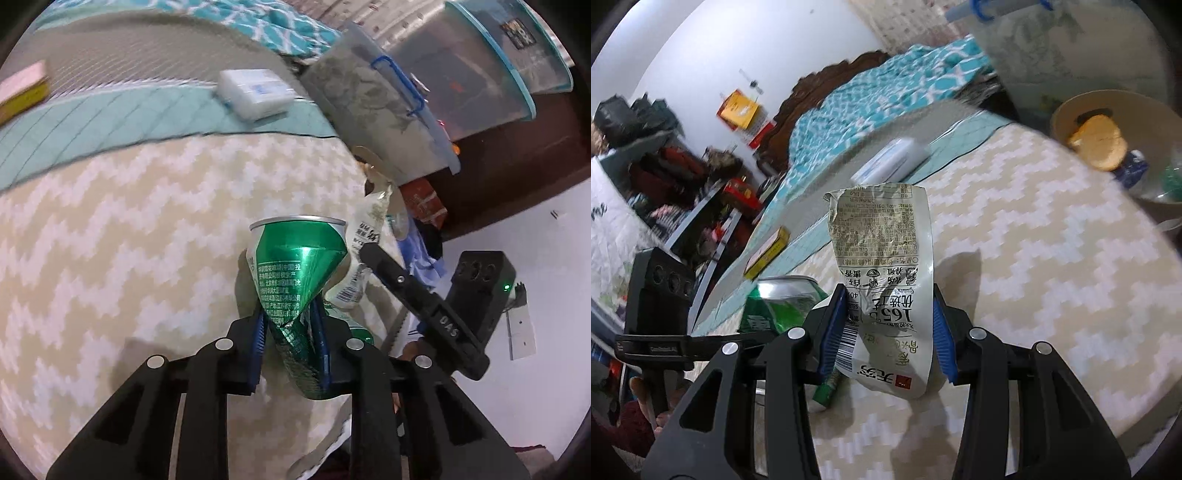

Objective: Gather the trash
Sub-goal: 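Carry the green can and wrapper to the bin and release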

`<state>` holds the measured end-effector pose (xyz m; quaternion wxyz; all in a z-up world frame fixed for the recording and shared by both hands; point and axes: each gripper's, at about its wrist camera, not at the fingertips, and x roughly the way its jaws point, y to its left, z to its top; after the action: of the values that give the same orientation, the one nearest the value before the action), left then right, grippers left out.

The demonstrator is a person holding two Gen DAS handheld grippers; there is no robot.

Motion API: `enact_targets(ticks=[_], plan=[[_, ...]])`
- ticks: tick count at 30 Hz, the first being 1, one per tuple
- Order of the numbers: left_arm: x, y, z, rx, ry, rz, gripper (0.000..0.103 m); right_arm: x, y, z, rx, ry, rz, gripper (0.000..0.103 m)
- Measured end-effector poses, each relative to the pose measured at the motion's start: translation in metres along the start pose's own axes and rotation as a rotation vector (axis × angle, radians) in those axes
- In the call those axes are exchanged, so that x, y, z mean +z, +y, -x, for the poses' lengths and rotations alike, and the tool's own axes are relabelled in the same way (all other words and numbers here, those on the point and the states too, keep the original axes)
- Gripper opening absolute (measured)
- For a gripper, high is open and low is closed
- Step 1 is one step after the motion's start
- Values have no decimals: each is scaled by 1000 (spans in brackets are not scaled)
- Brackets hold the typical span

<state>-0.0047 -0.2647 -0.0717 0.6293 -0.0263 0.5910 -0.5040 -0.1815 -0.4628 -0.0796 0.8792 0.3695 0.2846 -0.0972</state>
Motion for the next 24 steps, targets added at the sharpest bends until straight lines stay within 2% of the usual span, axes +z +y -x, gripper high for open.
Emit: enact_targets(ticks=[6,13,14,15,16,17,18,19,20,24], plan=[[45,-59,-39,-25,41,-140,19,35,-57,35,-131,-123,-71,46],[109,-133,-108,-30,82,-270,19,85,-127,55,-287,-198,-143,48],[117,-142,-116,-29,81,-284,19,89,-135,57,-305,-203,-158,52],[127,-153,-128,-26,75,-305,19,93,-143,59,-330,-217,-184,68],[136,-164,-140,-21,71,-325,20,94,-149,66,-351,-254,-214,72],[143,-172,-151,-9,72,-332,23,93,-151,70,-357,-284,-232,73],[148,-177,-161,6,74,-332,45,91,-153,77,-364,-318,-250,73],[154,-183,-174,32,69,-326,53,86,-153,82,-372,-346,-262,73],[156,-186,-180,46,58,-331,56,79,-153,89,-377,-382,-277,73],[150,-186,-198,44,83,-356,56,63,-142,98,-368,-458,-285,72]])
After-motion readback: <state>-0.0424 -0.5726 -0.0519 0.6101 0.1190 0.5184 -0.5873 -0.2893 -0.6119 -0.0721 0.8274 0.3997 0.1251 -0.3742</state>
